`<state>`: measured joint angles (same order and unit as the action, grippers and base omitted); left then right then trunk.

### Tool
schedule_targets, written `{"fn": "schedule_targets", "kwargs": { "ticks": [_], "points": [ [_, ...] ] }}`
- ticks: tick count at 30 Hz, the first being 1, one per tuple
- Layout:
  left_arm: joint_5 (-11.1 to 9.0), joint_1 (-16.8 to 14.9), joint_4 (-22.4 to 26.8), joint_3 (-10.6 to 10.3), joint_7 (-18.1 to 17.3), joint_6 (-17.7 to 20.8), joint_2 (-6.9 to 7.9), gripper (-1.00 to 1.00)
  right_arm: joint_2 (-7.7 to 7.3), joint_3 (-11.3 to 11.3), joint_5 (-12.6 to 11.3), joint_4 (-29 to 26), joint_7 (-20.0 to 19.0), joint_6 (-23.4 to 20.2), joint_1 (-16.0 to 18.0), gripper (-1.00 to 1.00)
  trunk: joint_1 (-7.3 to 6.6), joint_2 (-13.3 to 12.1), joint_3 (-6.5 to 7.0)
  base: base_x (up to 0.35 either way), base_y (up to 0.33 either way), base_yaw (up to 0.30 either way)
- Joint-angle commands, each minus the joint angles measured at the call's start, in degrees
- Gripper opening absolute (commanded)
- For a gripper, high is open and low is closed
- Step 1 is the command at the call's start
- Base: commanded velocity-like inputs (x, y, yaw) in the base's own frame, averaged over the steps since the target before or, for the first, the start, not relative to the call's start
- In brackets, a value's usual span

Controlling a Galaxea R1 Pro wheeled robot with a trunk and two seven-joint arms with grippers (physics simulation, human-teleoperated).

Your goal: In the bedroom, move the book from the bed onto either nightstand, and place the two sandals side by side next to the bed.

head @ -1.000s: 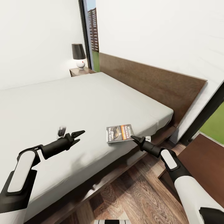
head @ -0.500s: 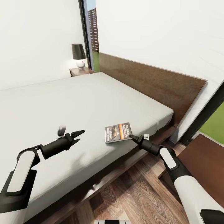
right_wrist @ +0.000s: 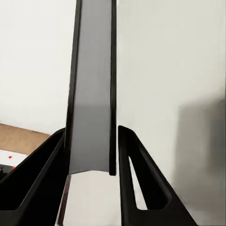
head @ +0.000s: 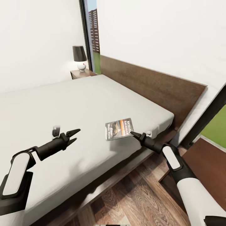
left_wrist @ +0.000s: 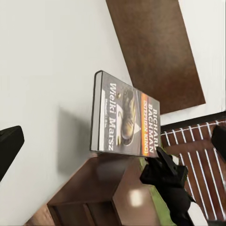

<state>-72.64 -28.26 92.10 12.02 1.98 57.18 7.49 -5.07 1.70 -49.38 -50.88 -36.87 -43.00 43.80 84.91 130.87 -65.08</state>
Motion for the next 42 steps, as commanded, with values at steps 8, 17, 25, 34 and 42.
{"fn": "schedule_targets", "kwargs": {
  "ticks": [8,17,25,34,42],
  "points": [
    [-0.2,3.1,0.0,5.9,-2.9,0.4,0.43,1.0,-0.25,0.0,0.2,-11.4,0.4,-6.8,-3.0,-1.0,-1.77,-3.2,1.83,0.0,0.0,0.0],
    [-0.2,7.1,0.1,7.5,-7.3,1.1,0.2,1.0,-2.33,0.5,0.3,-21.6,0.6,-16.6,-3.5,-1.0,-3.75,-6.8,4.26,0.0,0.0,0.0],
    [0.1,11.1,0.1,5.8,-10.1,0.5,-0.32,1.0,-3.81,0.8,0.0,-27.4,0.6,-17.0,-5.2,-1.0,-5.5,-10.0,6.44,0.0,0.0,0.0],
    [0.9,12.7,0.1,3.8,-6.8,-1.5,-0.76,1.0,-5.17,0.9,-0.1,-29.7,0.6,-17.0,-5.9,-1.0,-7.48,-13.6,8.9,0.0,0.0,0.0],
    [1.4,13.6,0.1,3.2,-2.7,-4.6,-0.4,1.0,-5.25,0.9,0.1,-29.9,0.6,-17.0,-5.9,-1.0,-9.24,-16.8,11.08,0.0,0.0,0.0]
  ]
}}
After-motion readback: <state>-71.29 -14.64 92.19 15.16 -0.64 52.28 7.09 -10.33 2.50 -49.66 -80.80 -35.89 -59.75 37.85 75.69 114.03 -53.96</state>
